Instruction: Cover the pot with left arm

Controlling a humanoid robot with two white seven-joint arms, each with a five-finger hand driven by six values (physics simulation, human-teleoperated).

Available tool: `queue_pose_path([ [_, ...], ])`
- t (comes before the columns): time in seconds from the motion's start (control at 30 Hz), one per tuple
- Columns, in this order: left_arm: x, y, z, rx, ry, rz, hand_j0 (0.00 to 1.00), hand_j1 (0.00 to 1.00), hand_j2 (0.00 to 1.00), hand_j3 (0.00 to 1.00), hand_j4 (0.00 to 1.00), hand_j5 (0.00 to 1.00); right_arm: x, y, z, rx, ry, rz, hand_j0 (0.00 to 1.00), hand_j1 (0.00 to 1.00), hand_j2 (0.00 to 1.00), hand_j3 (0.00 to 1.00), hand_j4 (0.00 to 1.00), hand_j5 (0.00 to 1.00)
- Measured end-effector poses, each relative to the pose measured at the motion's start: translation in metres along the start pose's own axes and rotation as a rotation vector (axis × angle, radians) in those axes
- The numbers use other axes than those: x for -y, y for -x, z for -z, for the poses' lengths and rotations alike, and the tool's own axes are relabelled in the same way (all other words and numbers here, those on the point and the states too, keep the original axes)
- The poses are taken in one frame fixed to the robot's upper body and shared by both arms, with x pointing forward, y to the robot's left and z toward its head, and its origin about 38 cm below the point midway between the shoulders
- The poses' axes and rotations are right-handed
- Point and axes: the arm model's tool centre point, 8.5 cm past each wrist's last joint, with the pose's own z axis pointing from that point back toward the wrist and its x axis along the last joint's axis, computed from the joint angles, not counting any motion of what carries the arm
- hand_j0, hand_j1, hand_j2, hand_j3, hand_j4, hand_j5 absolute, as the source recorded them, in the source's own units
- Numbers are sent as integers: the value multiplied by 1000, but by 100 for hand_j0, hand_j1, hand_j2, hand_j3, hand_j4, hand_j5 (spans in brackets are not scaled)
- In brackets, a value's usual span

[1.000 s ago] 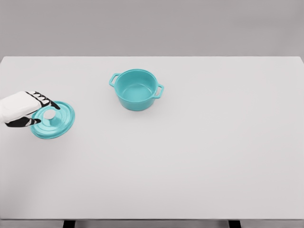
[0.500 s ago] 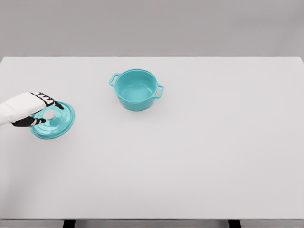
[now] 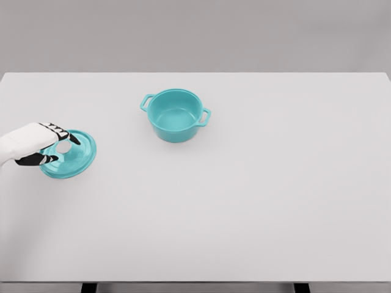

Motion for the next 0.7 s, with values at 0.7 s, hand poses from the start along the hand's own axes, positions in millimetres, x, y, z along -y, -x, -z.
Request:
queue_pose_path([
  [0.7,7,3,6,-8,10,-21,67,67,67,67,67,67,0,0,0,0,0,0,100,100,100,100,100,100],
])
